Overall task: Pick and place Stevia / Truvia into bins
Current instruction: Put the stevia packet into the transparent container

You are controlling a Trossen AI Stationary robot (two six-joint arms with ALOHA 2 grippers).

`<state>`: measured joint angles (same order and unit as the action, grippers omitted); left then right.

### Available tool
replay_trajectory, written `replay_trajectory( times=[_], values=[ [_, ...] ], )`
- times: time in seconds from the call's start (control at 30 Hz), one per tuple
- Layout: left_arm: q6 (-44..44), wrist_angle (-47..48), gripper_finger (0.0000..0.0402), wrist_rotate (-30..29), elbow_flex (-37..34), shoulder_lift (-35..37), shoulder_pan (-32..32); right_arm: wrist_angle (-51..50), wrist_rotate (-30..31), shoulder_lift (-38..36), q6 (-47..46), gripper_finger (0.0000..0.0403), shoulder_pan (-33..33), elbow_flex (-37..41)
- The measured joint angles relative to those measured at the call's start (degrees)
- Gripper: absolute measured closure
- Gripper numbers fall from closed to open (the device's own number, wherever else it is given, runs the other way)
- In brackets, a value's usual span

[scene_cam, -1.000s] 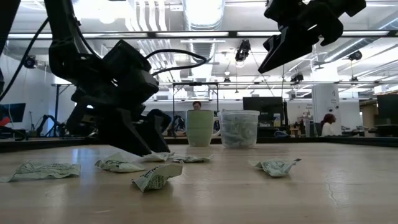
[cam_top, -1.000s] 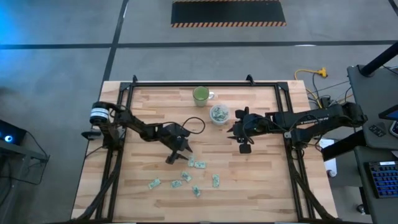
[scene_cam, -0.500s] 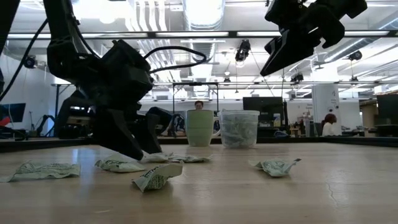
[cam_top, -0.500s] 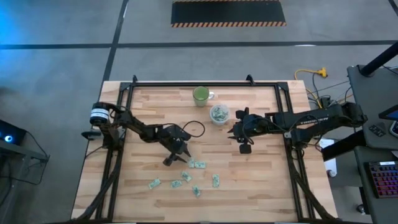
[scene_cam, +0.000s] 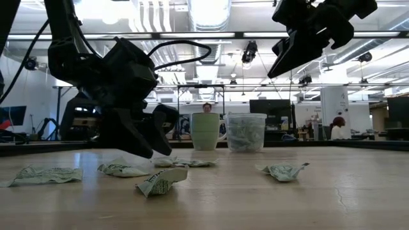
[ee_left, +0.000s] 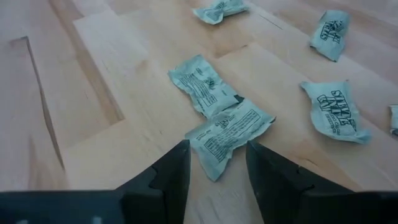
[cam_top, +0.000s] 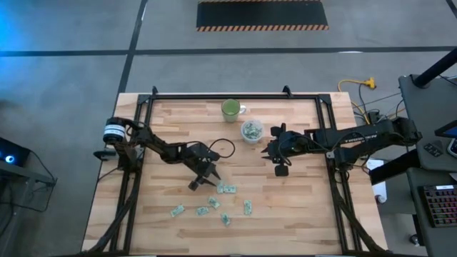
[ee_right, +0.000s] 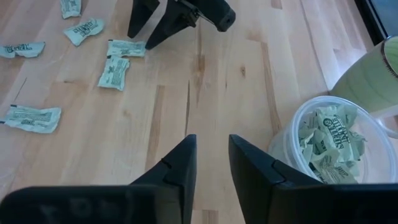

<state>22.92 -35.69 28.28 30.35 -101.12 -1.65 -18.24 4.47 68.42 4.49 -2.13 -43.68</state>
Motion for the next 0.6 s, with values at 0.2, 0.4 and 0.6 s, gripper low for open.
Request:
replay_trajectory(
  times=[0.2,0.4,0.6],
  values=[
    [0.2,-0.3,0.0263,-0.1,0.0,0.0,0.1,0.0,0.0,0.0,0.0,0.0319,0.0,0.1],
    [0.3,-1.3,0.0263,-0.1,0.0,-0.6,0.2,0.1,0.0,0.0,0.0,0.0318,0.0,0.1],
    [0.3,-2.2,0.0263,0.4,1.4,-3.7,0.3,0.2,0.0,0.0,0.0,0.0326,0.0,0.3]
  ],
)
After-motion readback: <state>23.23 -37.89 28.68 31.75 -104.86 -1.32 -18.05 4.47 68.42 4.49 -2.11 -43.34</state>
